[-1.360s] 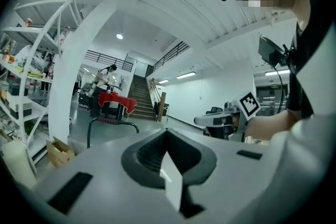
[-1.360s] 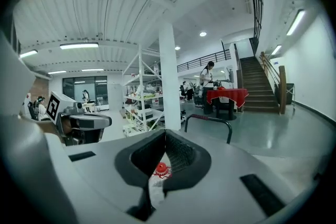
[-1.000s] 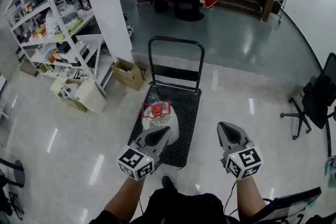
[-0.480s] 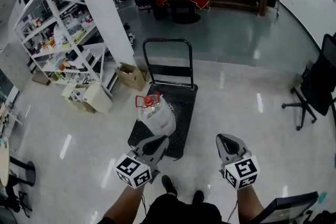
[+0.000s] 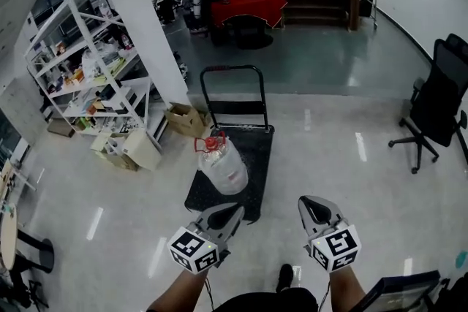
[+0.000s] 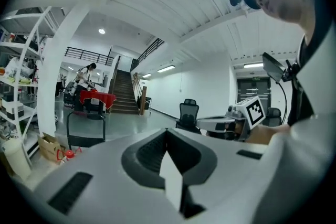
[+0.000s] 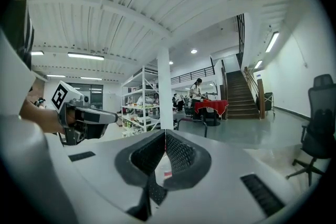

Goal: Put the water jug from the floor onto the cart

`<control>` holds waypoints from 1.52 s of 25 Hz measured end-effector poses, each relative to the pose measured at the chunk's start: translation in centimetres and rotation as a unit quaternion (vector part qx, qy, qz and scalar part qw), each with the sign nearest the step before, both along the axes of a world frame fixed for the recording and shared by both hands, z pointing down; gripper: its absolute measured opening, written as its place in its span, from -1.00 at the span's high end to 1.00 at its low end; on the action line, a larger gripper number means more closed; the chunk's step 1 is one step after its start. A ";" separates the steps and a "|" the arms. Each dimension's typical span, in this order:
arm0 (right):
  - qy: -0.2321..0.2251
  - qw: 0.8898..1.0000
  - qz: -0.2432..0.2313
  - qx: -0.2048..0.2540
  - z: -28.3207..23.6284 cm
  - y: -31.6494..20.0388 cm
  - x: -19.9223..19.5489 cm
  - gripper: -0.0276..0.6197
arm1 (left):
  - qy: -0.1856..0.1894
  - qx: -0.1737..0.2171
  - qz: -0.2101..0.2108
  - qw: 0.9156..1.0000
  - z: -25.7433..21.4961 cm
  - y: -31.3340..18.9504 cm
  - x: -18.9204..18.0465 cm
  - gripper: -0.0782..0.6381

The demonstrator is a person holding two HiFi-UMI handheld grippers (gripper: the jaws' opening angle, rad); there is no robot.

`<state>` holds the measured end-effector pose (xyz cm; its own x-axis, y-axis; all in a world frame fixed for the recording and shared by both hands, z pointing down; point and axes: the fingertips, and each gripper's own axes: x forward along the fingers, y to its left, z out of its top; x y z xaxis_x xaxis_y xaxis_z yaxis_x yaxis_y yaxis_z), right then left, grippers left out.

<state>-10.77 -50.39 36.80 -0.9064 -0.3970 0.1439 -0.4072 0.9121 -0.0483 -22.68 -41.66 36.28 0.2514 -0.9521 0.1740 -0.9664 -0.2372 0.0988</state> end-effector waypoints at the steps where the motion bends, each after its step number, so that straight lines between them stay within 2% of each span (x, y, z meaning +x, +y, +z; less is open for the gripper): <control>1: 0.005 1.000 0.006 -0.003 0.3 1.6 0.5 0.91 | 0.005 0.004 0.004 1.000 0.1 1.5 0.5 0.78; 6: 0.025 0.999 0.030 -0.023 2.1 9.9 2.6 0.91 | 0.036 0.005 0.026 0.999 2.4 9.8 1.9 0.78; 9: 0.032 0.998 0.037 -0.038 2.7 14.0 3.1 0.91 | 0.051 0.008 0.025 0.998 3.0 13.6 1.6 0.78; 12: 0.041 0.997 0.049 -0.037 2.2 17.4 4.3 0.91 | 0.056 0.009 0.026 0.998 2.9 16.8 2.4 0.78; 18: 0.025 0.998 0.054 -0.023 -0.5 22.5 8.9 0.91 | 0.048 0.027 0.042 0.998 0.2 21.2 7.1 0.78; 21: 0.014 0.998 0.055 -0.019 -1.0 24.5 12.4 0.91 | 0.039 0.024 0.039 0.998 -0.4 23.5 10.7 0.78; 27: 0.008 0.999 0.040 -0.028 1.0 29.7 22.0 0.91 | 0.024 0.021 0.045 0.998 0.5 28.3 22.0 0.78; 30: 0.017 0.999 0.033 -0.023 1.4 31.7 27.1 0.91 | 0.030 0.009 0.030 0.999 1.0 30.8 26.8 0.78; 33: 0.008 0.998 0.043 -0.037 1.5 34.0 32.0 0.91 | 0.026 -0.008 0.035 0.999 1.2 34.1 31.6 0.78; 38: -0.001 0.999 0.043 -0.034 0.3 39.0 34.8 0.91 | 0.018 -0.016 0.041 0.999 0.4 39.7 35.2 0.78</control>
